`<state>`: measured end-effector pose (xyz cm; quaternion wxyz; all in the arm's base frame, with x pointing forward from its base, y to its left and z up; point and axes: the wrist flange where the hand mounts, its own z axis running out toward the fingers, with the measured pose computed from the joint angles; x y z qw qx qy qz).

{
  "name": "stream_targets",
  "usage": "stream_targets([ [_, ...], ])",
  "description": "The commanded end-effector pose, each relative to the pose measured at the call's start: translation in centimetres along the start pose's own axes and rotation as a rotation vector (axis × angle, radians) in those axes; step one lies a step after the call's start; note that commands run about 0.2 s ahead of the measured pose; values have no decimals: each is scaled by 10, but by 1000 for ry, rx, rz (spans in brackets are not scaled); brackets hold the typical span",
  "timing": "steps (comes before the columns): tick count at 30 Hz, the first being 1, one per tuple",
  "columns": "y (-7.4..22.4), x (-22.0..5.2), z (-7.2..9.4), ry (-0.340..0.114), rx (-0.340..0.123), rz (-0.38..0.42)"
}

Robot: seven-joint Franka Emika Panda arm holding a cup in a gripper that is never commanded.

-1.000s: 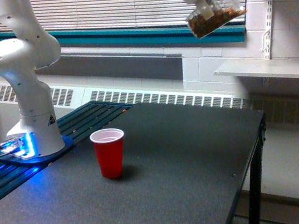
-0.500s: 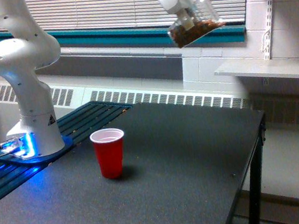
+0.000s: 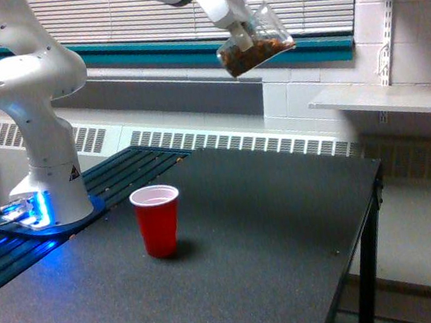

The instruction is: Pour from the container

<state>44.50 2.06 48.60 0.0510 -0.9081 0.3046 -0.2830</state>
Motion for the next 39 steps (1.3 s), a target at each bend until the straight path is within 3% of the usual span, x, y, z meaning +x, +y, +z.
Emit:
stream_targets([
  [1,10,-18,-3,8,-17,54],
  [30,41,-83,-28,12,-124,224],
  [39,59,-91,-35,11,-155,302],
])
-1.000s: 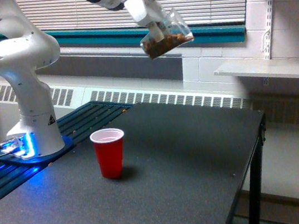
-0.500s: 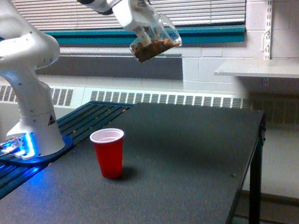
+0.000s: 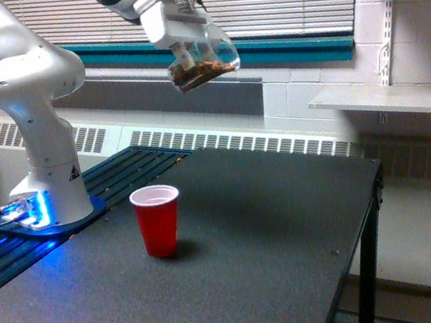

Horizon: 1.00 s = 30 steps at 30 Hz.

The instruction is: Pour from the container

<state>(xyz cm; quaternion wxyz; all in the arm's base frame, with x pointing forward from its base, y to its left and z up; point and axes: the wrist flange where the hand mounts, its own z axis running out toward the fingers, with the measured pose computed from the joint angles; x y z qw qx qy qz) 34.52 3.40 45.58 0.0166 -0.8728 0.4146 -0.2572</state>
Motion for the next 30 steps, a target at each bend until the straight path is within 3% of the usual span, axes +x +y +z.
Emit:
stream_targets([
  [1,13,-1,-4,1,-21,109],
  [30,61,-19,-2,-76,-76,328],
])
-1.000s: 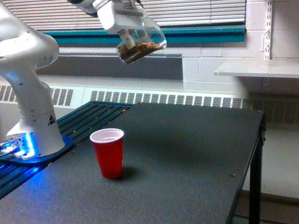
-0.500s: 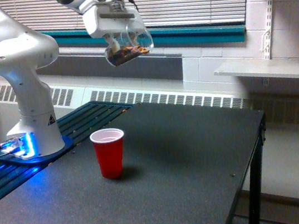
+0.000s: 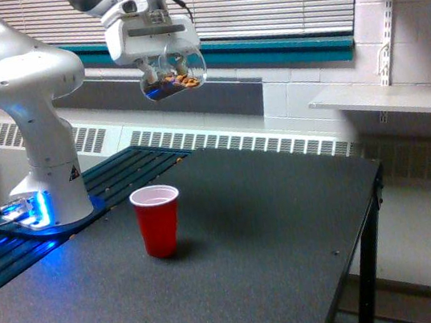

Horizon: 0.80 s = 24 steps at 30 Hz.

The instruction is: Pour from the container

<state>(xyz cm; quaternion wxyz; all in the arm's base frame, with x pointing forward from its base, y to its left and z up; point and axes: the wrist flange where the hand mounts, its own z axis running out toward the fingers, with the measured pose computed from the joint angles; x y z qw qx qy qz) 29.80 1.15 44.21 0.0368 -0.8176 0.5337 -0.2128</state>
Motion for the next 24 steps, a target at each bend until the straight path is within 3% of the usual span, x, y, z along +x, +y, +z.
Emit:
stream_targets([
  [1,11,-1,5,-16,-15,67],
  [13,29,-1,17,-53,-38,138],
  [24,31,0,17,-95,-35,184],
])
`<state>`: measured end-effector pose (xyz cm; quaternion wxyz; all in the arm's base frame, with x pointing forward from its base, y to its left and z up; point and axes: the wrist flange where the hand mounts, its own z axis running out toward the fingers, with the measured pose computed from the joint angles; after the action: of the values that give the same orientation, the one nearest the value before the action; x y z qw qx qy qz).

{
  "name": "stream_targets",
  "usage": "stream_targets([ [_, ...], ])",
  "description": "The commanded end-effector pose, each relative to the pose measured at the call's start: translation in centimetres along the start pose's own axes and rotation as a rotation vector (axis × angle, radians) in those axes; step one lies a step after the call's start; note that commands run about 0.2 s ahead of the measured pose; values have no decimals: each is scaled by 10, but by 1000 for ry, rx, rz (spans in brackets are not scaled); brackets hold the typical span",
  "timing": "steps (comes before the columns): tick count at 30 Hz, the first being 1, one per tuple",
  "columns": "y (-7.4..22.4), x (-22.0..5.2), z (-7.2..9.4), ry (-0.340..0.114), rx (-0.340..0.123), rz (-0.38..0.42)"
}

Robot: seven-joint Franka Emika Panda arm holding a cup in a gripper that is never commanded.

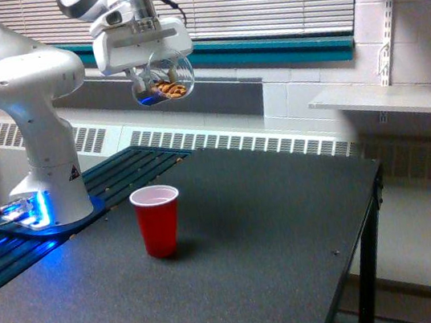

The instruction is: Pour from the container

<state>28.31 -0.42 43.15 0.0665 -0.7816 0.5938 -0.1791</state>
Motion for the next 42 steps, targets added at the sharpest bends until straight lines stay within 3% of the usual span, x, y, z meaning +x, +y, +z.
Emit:
stream_targets([
  [1,9,-3,11,-28,-24,37],
  [22,9,-5,13,-99,-18,130],
  [42,14,4,14,-126,-31,201],
])
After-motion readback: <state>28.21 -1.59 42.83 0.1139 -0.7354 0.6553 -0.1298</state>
